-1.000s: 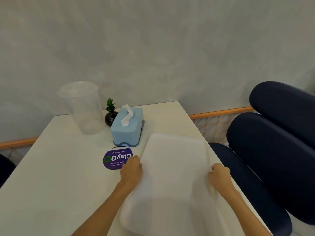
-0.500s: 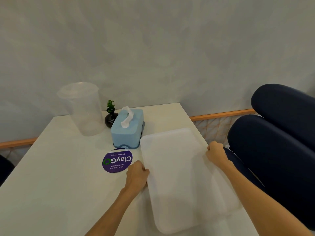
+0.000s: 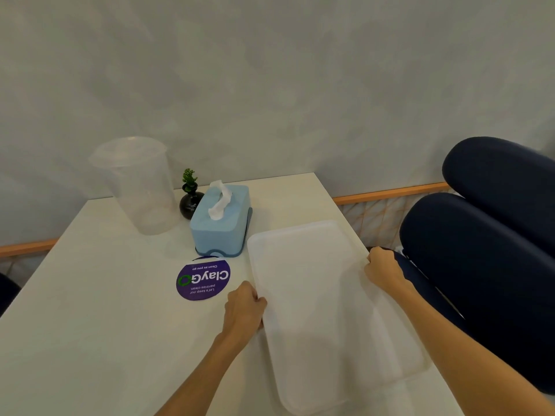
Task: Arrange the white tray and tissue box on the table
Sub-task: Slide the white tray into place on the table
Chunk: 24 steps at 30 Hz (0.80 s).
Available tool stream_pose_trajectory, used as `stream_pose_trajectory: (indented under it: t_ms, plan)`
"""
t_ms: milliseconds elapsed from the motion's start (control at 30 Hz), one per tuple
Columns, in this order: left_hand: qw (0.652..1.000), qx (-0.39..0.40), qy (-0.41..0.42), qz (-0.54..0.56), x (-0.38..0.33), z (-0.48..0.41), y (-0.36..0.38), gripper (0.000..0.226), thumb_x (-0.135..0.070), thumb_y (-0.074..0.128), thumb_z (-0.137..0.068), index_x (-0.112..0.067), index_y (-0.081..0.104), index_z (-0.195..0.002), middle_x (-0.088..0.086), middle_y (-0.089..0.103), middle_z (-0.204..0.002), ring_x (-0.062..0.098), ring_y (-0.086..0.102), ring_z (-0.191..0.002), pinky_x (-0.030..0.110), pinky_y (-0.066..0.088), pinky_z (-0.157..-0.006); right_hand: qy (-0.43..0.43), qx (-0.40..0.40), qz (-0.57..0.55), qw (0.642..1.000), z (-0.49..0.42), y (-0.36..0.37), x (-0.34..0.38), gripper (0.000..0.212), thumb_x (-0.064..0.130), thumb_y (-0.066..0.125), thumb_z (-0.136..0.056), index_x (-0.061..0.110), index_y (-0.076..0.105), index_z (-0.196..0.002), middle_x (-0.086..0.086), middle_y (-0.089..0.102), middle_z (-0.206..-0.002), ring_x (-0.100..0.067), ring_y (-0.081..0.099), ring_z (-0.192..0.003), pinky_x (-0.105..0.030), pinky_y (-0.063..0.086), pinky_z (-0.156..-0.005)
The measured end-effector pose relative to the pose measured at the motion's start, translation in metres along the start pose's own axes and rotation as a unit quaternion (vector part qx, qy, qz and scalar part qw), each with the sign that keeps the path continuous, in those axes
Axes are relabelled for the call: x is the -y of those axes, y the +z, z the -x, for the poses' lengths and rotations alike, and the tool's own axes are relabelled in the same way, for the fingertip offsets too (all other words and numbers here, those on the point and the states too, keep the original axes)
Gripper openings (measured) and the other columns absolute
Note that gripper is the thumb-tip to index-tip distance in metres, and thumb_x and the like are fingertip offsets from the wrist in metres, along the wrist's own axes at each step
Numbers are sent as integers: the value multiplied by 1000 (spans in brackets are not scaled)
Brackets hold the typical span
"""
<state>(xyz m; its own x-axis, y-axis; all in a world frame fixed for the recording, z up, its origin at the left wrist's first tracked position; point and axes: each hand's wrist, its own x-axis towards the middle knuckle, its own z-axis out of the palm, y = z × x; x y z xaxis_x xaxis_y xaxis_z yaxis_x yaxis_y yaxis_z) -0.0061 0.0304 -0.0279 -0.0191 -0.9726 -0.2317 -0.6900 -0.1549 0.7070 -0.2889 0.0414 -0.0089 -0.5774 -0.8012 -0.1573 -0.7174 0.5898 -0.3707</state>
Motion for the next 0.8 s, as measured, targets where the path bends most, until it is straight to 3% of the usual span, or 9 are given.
stream_pose_trajectory:
  t_ms: [67,133,200,333,433,567,800]
  plan:
    - [1000,5,-2,2,0,1,0,12,-16,63,-89,-9,53,-92,13,66,-89,28,69,-76,42,61,-73,-8,4,10,1000,-1,-1,0,17,5,46,-95,-3,58,-104,-8,48,-76,-20,46,-62,-27,36,-54]
    - [1000,8,1,4,0,1,0,13,-16,63,-89,-8,54,-94,14,66,-90,29,69,-77,43,61,-74,-18,12,20,1000,0,0,1,25,5,45,-95,-5,56,-115,-16,56,-92,-25,48,-74,-30,40,-65]
    - [1000,9,3,6,1,2,0,14,-16,63,-90,-7,53,-94,14,65,-91,29,69,-77,44,61,-73,-22,10,27,999,0,1,1,26,5,45,-95,-4,56,-116,-20,61,-106,-25,47,-78,-31,40,-67]
    - [999,20,3,26,3,3,-3,14,-17,62,-90,-11,50,-89,14,65,-88,29,70,-71,41,62,-66,-28,9,38,999,-2,1,-1,10,4,46,-92,3,54,-98,-17,53,-96,-29,50,-80,-33,40,-67]
    - [999,30,2,44,5,3,-8,15,-24,62,-91,-12,53,-91,12,68,-84,25,70,-64,42,62,-67,-47,-11,45,998,0,-4,7,25,9,49,-92,2,53,-116,-20,52,-118,-37,55,-103,-40,48,-80]
    - [999,8,32,-1,8,1,-22,27,-35,60,-90,-16,54,-108,5,70,-94,26,69,-84,42,56,-82,-116,-26,23,993,2,-12,30,35,11,52,-93,4,51,-127,-21,48,-129,-39,54,-110,-44,49,-91]
    - [992,-66,31,106,7,-12,-70,30,-21,61,-89,-10,57,-117,4,65,-98,24,61,-92,40,51,-87,-238,25,19,971,5,-19,88,34,19,55,-91,12,55,-124,-17,44,-131,-34,57,-105,-42,49,-94]
